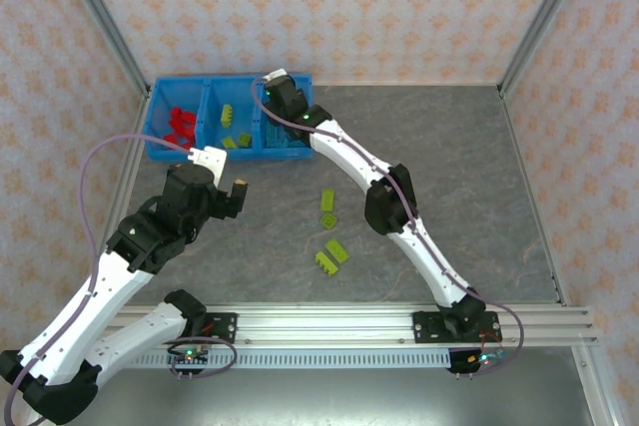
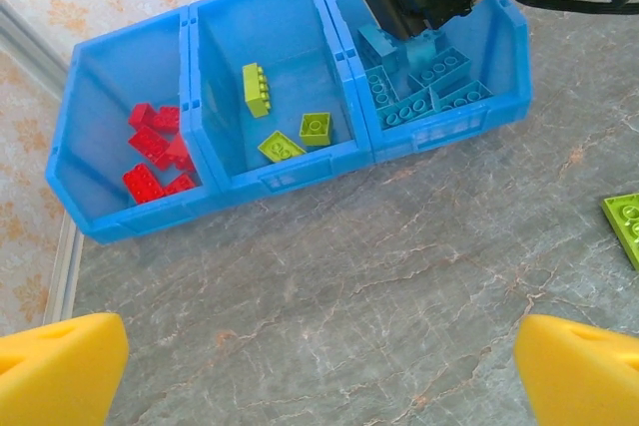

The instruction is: Sort the legos into containers by color

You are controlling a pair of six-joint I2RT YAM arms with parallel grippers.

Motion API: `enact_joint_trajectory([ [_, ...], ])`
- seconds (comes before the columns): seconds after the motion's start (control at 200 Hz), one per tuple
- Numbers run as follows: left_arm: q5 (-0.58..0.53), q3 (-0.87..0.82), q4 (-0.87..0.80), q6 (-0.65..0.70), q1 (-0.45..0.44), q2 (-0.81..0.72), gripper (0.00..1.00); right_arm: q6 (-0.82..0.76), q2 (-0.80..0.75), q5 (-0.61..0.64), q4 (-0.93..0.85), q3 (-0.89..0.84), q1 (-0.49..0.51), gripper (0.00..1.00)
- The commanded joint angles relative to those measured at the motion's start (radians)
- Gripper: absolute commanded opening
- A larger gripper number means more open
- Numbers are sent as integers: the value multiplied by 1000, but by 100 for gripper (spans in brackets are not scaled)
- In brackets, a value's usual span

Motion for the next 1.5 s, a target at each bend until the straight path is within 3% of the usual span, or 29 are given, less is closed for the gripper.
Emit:
enact_joint_trajectory([
  [0.0, -42, -16, 20, 11, 9, -2, 100, -14, -88, -13, -58, 25, 17, 65],
  [0.155, -75, -19, 17, 14, 9, 14, 100, 61, -273, -41, -129, -100, 17, 64],
  [0.32, -80, -9, 16, -24, 9, 65, 100, 140, -630, -99, -89, -528, 17, 66],
  [0.556, 170, 100, -57, -263, 9, 198, 100, 224, -1155, -277, -97, -1101, 17, 76],
  [0.756, 382, 69, 57, -475, -2, 344, 100, 410, -1518, -433, -107, -1490, 17, 82],
  [0.866, 437, 55, 157, -536, -31, 454, 100, 512, -1657, -428, -128, -1633, 17, 85],
  [1.026, 384, 117, 216, -513, -103, 664, 100, 592, -1728, -209, -191, -1767, 17, 87],
  [1.321, 399, 319, 283, -529, -133, 1045, 94, 645, -1653, -225, -139, -1804, 17, 87],
  [1.496, 389, 396, 265, -523, -143, 1185, 77, 649, -1635, -219, -141, -1798, 17, 87],
])
